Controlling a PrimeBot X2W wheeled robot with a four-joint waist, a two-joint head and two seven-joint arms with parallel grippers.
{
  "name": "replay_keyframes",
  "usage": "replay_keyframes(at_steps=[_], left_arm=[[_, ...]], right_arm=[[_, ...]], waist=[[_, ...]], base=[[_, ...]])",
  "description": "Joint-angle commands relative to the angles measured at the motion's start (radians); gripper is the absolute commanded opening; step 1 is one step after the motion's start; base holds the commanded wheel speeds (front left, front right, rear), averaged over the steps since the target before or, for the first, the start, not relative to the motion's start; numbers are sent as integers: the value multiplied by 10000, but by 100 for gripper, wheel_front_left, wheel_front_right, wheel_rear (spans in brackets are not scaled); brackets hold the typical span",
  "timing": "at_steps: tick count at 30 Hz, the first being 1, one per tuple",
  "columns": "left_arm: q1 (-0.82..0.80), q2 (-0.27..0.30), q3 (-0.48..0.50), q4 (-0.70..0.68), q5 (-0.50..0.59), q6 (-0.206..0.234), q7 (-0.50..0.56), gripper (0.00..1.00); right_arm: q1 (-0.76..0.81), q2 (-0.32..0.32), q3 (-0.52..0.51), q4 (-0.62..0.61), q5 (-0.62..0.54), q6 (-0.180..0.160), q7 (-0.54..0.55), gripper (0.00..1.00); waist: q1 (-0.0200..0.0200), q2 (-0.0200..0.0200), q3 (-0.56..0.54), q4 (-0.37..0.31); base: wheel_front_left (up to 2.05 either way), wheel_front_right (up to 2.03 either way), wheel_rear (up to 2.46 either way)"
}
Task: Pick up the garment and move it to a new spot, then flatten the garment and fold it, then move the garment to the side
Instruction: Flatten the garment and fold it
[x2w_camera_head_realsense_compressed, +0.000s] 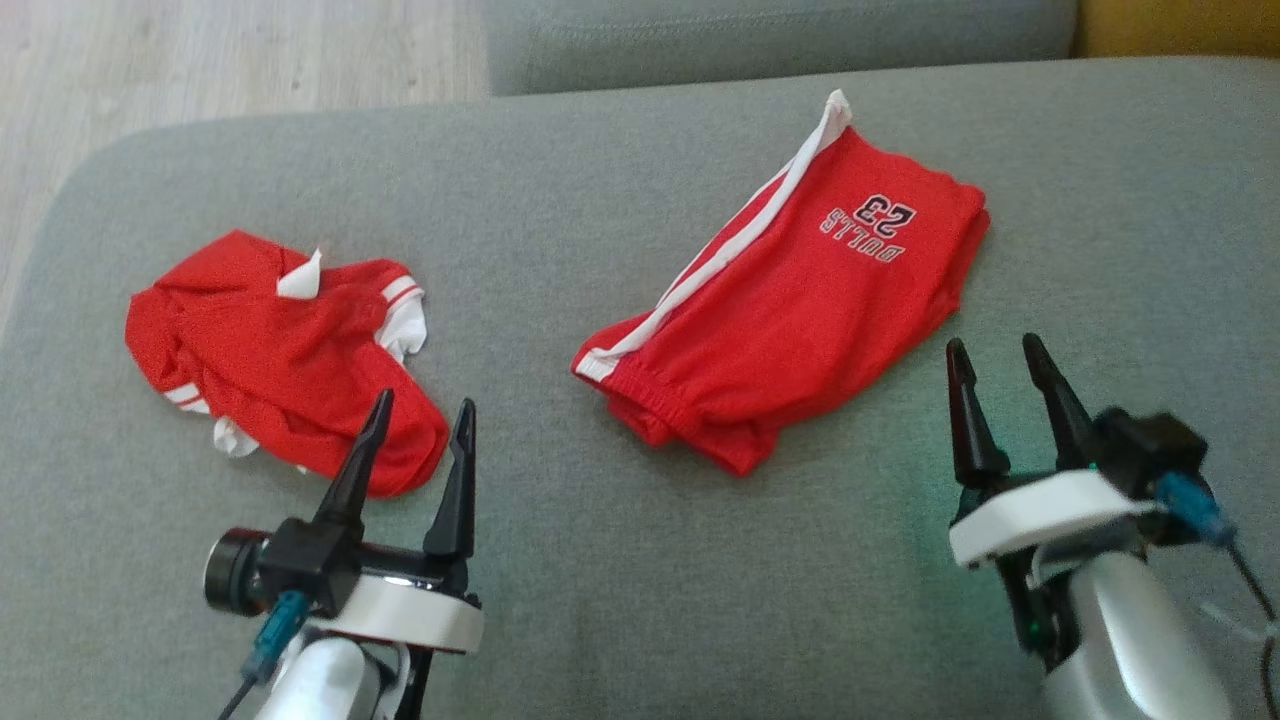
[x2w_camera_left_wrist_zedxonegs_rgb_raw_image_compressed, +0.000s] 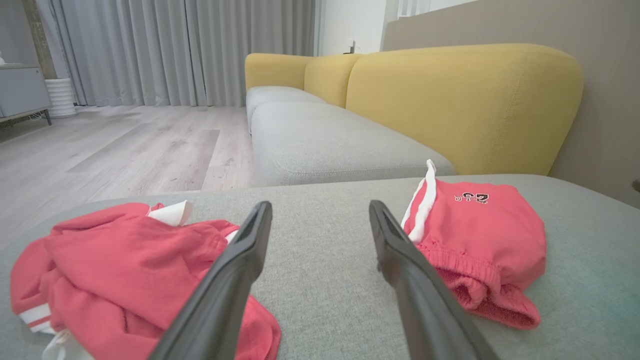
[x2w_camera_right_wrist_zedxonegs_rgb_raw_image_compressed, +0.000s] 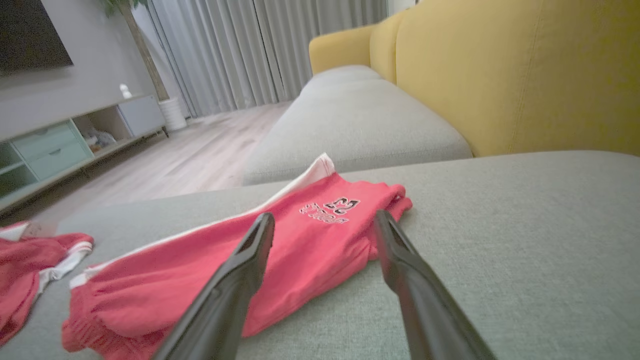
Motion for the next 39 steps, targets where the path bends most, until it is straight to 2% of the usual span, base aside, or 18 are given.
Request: replay_keyframes(at_steps=[1,7,14,18,24,30,31,32,39], left_arm=[[-591,35,436,-190,162,-113,-64,100],[-932,-195,538,-62,471,-464,-64,100],[-1427,-578,609,40,766,-821,-64,100],[-1666,-763,658,154,891,-1014,-64,100],[-1891,-941,863,313,980,-1147,-64,100],[-1953,-1062,1076,359,1120,-1290,-64,100],[-1952,-1078,1111,365,1144,-1304,-64,100],[-1952,-1093,1144,375,1168,-1319,-64,100],[-1819,-1176,1360,488,1309,-1402,-64,100]], right_arm=[[-745,13,40,-179,-50,-9,257,100],[-2364,13,-1140,594,-626,-9,1567,100],[-4678,-179,-3515,2439,-1725,-9,3146,100],[-5614,-472,-4640,3484,-2785,-9,3428,100],[-6297,-591,-5754,4571,-4032,-9,3611,100],[-6740,-556,-6194,5654,-4820,-9,3782,100],[-6821,-520,-6158,5871,-4800,-9,3791,45],[-6897,-501,-6089,6048,-4782,-9,3734,0],[-7064,-578,-5768,6736,-4413,-9,2587,0]], waist=[[0,0,283,176],[0,0,1128,721],[0,0,1997,1494],[0,0,2302,1844],[0,0,2469,2094],[0,0,2543,2171],[0,0,2545,2156],[0,0,2540,2140],[0,0,2132,1760]], base=[[0,0,0],[0,0,0],[0,0,0],[0,0,0],[0,0,0],[0,0,0],[0,0,0],[0,0,0],[0,0,0]])
